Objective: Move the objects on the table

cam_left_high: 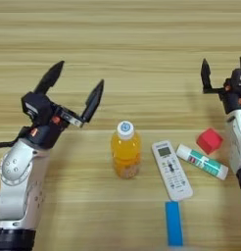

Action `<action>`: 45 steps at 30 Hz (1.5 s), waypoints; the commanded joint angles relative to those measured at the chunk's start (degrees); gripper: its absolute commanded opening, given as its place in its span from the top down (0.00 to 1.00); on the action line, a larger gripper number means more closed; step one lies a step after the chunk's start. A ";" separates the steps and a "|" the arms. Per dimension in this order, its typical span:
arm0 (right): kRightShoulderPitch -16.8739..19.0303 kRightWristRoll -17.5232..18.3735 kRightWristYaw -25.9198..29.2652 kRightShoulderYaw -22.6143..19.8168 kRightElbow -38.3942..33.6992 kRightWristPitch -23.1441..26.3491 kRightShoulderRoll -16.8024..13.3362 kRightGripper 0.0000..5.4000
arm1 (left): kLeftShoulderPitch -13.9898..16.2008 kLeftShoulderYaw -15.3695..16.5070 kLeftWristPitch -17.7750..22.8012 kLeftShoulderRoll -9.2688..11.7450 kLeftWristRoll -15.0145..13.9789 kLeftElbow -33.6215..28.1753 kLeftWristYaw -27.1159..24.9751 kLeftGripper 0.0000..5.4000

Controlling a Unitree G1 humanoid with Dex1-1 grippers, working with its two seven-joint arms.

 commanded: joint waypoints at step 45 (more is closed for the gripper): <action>-0.56 -1.18 -1.04 0.75 -0.69 -0.61 1.08 0.01 | 1.47 -7.09 12.19 8.31 -1.31 5.35 -19.39 0.00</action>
